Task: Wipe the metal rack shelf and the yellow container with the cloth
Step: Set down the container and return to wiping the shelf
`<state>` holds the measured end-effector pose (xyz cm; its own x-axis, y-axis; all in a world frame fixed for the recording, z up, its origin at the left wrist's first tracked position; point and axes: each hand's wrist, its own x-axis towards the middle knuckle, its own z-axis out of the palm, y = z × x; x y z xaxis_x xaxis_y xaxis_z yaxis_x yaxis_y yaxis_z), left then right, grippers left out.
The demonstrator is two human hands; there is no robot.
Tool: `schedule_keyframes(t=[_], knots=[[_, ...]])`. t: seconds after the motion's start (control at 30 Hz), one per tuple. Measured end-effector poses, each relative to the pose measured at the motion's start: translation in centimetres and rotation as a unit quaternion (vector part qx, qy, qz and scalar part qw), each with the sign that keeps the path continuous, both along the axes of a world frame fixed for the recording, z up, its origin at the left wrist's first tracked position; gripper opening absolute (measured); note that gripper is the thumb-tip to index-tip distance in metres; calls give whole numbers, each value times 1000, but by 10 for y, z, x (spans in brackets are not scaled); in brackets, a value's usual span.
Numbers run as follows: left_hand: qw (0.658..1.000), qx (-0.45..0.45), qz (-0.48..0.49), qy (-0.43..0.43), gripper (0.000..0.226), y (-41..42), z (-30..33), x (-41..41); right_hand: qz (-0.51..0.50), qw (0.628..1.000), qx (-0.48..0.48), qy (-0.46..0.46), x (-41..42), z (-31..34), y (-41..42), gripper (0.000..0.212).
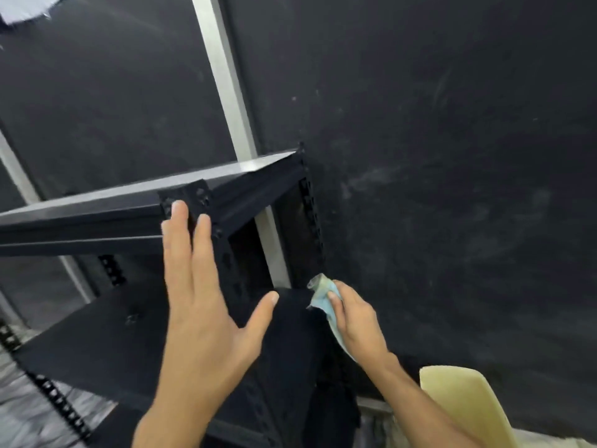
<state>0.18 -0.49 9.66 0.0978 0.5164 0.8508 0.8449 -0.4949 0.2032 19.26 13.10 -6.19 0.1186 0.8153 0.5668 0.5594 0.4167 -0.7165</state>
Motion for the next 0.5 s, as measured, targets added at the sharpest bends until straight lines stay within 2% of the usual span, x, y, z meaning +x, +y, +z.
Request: schedule_keyframes(t=[0.17,0.33,0.5], knots=[[999,33,15,-7,129,32,-46,1,45,993,-33,-100,-59,-9,15,38],[998,66,-8,-2,127,48,-62,0,137,965,-73,-212,-77,-36,3,34],[996,87,-17,8,127,56,-64,1,148,925,-157,-313,-74,-45,16,56]])
